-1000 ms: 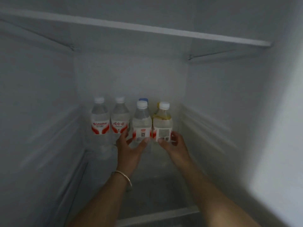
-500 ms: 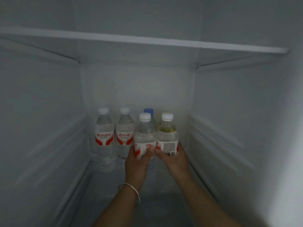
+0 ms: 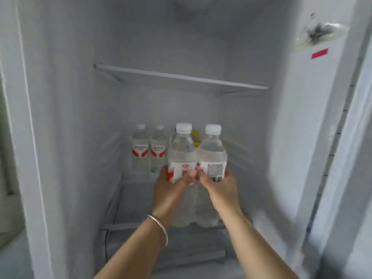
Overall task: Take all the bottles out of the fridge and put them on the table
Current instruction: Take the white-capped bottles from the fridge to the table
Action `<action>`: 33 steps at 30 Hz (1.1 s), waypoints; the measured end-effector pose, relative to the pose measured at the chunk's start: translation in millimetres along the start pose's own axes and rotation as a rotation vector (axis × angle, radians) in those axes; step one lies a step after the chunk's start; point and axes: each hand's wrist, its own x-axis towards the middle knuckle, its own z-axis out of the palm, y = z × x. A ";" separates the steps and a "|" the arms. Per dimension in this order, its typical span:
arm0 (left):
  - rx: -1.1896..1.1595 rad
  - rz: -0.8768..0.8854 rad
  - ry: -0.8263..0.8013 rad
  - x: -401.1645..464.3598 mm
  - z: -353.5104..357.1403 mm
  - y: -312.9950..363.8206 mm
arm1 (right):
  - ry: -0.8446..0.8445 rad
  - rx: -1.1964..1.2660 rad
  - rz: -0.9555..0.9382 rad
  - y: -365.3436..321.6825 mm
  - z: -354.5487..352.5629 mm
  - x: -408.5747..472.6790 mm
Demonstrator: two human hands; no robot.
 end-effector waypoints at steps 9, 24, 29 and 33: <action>-0.107 -0.070 -0.366 -179.2 37.2 66.4 | 0.342 -0.133 0.077 -92.8 -104.2 -188.8; -0.171 -0.192 -0.807 -481.2 220.8 126.8 | 0.813 -0.329 0.102 -191.9 -366.1 -458.0; -0.138 -0.233 -0.835 -554.7 294.3 133.9 | 0.909 -0.423 0.204 -206.7 -470.1 -514.3; -0.118 -0.265 -0.817 -595.5 348.7 129.8 | 0.983 -0.469 0.277 -204.4 -536.8 -536.8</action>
